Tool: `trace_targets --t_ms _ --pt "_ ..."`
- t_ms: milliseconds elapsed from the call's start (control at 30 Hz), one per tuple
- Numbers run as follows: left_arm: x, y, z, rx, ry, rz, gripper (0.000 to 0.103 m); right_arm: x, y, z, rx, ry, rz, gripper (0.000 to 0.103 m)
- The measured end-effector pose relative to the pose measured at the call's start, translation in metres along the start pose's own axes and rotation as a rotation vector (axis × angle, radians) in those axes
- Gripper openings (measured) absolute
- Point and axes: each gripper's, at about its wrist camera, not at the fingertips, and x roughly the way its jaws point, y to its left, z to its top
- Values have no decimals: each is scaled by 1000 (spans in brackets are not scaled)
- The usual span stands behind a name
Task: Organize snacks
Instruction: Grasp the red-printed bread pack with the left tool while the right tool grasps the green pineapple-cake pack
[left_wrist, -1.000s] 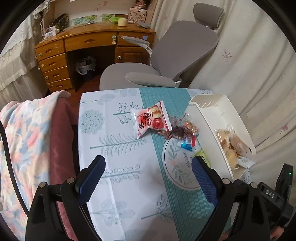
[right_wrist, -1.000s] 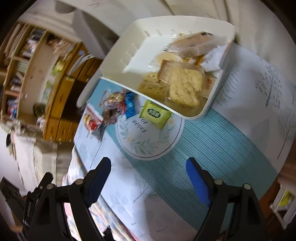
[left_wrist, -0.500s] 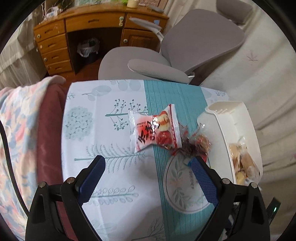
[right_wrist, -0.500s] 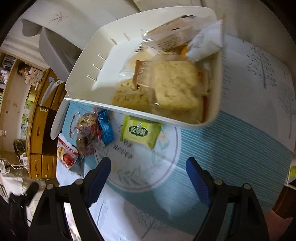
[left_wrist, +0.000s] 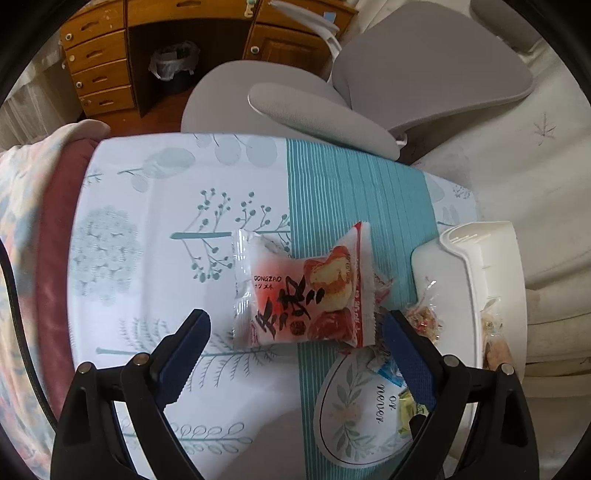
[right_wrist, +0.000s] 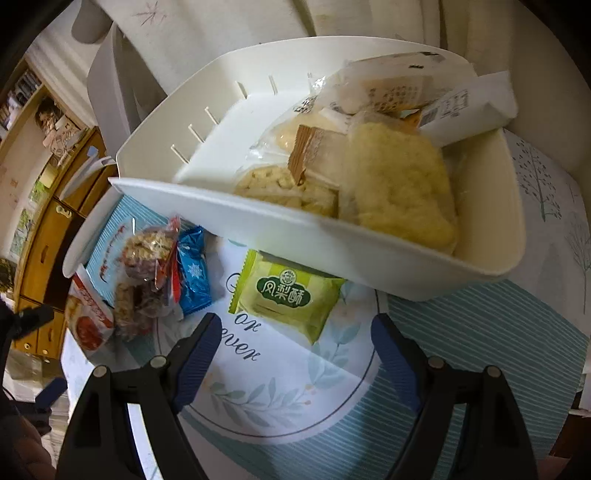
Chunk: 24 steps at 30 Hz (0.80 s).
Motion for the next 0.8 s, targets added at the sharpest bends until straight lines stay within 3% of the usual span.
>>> trace_targets --t_ms 600,800 --pt "51 -2 5 25 59 -17 94 24 12 -5 -95 -103 -65 84" --pt "53 -2 5 20 47 -31 83 29 16 0 -121 -103 -82 84"
